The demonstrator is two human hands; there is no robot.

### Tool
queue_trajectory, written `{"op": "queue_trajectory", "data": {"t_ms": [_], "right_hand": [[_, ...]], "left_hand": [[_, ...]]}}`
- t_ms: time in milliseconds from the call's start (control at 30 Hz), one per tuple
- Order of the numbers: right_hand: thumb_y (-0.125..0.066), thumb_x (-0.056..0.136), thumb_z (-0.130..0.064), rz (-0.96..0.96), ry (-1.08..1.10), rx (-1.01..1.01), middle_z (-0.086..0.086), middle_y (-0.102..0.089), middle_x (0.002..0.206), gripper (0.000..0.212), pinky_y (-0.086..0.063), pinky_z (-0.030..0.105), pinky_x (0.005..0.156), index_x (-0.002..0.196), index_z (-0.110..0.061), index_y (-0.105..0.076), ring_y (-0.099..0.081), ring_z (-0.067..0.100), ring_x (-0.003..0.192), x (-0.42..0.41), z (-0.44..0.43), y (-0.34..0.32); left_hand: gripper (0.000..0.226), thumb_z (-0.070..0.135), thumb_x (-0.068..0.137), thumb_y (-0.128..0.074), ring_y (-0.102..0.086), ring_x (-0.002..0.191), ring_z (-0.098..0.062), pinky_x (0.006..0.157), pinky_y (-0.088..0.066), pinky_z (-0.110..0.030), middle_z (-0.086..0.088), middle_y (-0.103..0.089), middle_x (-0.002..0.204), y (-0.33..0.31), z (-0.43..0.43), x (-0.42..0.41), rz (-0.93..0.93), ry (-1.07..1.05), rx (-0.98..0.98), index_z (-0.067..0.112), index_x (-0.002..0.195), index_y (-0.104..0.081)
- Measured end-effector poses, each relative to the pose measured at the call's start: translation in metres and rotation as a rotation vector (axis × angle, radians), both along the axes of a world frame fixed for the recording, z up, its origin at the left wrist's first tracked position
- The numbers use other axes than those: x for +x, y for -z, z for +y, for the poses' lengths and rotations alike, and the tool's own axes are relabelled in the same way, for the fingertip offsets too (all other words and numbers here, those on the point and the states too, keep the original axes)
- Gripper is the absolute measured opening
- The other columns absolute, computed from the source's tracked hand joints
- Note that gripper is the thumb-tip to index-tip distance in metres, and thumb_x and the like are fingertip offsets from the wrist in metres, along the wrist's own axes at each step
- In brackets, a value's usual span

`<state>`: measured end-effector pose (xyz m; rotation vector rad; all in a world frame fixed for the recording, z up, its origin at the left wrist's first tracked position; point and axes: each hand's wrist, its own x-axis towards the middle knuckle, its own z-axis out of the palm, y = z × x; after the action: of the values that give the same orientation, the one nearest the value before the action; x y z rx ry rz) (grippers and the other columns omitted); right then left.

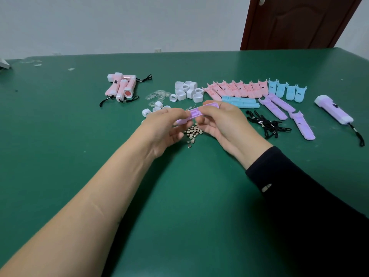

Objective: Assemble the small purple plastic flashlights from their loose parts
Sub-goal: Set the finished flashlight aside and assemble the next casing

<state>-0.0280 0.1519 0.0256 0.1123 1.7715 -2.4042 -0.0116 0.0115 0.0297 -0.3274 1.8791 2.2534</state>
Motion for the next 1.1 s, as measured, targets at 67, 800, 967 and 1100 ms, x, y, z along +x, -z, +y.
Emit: {"op": "queue_trajectory", "data": {"t_ms": [67,800,967,1100], "right_hand": [[-0.056,0.091,0.0,0.016,0.009,-0.014,0.003,-0.065,0.063,0.009,-0.055,0.021,0.058,0.093,-0.009,-0.057,-0.058,0.007,0.05,0.0,0.001,-0.001],[-0.059,0.089,-0.015,0.499,-0.029,1.065,-0.019,-0.056,0.076,0.014,-0.035,0.006,0.058,0.088,-0.027,-0.066,-0.05,-0.014,0.064,-0.012,0.022,0.011],[-0.065,0.087,-0.02,0.645,-0.185,1.306,-0.005,-0.055,0.087,0.006,-0.036,0.027,0.07,0.09,-0.026,-0.066,-0.049,0.011,0.084,-0.011,0.029,0.013],[-0.069,0.085,-0.033,0.673,-0.222,1.331,-0.007,-0.055,0.089,0.007,-0.04,0.029,0.073,0.087,-0.027,-0.066,-0.048,0.01,0.085,-0.01,0.03,0.014]], "left_hand": [[0.006,0.012,0.09,-0.061,-0.067,0.059,-0.004,0.046,-0.044,-0.012,0.005,-0.068,0.065,-0.002,0.0,0.001,-0.02,0.042,-0.003,0.018,0.089,-0.061],[0.003,0.015,0.089,-0.063,-0.067,0.059,-0.002,0.05,-0.049,-0.013,0.003,-0.072,0.067,-0.011,-0.023,-0.007,0.01,-0.126,0.139,0.014,0.092,-0.063],[0.005,0.016,0.09,-0.062,-0.067,0.059,-0.001,0.05,-0.047,-0.011,0.004,-0.072,0.067,-0.009,-0.016,-0.006,0.002,-0.128,0.109,0.016,0.095,-0.062],[0.008,0.017,0.091,-0.061,-0.068,0.06,-0.001,0.049,-0.046,-0.011,0.006,-0.071,0.065,-0.007,-0.013,-0.005,-0.014,-0.122,0.098,0.017,0.099,-0.059]]}}
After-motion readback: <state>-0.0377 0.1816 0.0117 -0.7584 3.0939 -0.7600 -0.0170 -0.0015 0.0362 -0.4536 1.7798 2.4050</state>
